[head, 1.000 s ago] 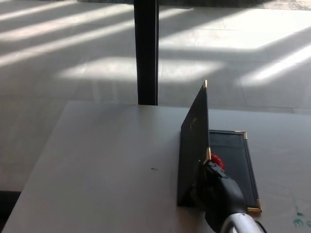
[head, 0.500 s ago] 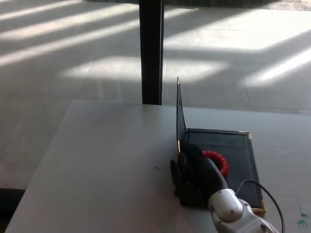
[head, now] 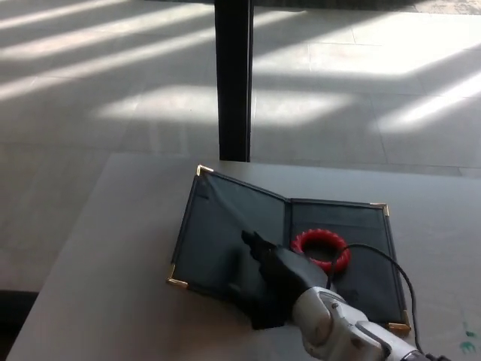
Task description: There is a diary kept infront of the robot and the robot uses its right hand to grab its cover and puses it to the left to open it.
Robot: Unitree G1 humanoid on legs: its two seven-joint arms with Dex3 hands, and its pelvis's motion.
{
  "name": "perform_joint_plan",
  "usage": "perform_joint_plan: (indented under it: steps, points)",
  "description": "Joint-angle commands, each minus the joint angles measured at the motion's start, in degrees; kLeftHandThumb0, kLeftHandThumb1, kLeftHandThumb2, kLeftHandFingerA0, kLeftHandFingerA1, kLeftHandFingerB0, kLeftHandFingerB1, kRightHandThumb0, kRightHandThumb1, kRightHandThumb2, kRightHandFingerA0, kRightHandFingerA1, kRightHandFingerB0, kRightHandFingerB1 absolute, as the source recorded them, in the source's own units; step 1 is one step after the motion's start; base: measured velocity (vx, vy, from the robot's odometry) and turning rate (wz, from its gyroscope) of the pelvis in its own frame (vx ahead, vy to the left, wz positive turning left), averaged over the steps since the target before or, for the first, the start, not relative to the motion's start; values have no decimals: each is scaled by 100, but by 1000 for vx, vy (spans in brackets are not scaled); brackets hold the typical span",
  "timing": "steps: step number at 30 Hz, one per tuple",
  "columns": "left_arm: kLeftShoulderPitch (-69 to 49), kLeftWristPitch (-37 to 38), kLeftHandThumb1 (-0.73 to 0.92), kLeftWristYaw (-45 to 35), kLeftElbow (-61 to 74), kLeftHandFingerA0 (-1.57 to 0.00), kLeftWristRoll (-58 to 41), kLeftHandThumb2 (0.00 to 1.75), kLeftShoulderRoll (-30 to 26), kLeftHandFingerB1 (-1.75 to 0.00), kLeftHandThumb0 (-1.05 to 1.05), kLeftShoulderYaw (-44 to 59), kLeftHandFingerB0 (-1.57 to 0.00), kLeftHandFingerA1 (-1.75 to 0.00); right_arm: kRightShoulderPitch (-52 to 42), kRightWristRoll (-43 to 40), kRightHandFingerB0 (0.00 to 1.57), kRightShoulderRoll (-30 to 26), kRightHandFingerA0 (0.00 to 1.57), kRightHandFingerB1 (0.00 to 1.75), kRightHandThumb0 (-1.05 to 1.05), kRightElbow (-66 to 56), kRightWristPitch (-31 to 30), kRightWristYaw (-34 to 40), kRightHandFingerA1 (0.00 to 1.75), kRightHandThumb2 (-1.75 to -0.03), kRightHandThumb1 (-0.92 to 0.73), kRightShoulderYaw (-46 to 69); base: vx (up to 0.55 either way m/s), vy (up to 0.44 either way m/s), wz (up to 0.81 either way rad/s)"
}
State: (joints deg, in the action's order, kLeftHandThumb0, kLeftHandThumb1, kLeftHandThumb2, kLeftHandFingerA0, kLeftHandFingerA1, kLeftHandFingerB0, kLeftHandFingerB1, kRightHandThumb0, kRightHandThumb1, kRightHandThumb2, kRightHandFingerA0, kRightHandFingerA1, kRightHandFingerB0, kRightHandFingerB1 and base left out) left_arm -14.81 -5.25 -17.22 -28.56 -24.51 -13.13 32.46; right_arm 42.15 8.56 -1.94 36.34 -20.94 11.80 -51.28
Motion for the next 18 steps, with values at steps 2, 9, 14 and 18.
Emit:
perform_joint_plan:
  steps: [2, 9, 14, 18]
  points:
    - [458, -218, 75, 159, 87, -52, 523, 64, -488, -40, -60, -473, -44, -44, 662, 1519, 0, 620, 0, 19, -105, 812, -338, -1044, 18, -124, -80, -1278, 0, 0, 0]
    - [475, -140, 71, 208, 228, -57, 630, 65, -530, -41, -65, -778, -47, -45, 812, 1562, 0, 1122, 0, 21, -105, 1047, -539, -1303, 20, -130, -86, -1390, 0, 0, 0]
    - [414, -152, 77, 327, 571, -59, 725, 63, -528, -42, -64, -888, -48, -44, 837, 1729, 4, 1290, 4, 26, -103, 1377, -531, -1412, 28, -128, -84, -1409, 0, 0, 0]
    - [452, -140, 77, 302, 562, -59, 725, 64, -547, -42, -64, -936, -47, -45, 777, 1830, 6, 1361, 6, 31, -101, 1568, -522, -1449, 33, -126, -82, -1355, 0, 0, 0]
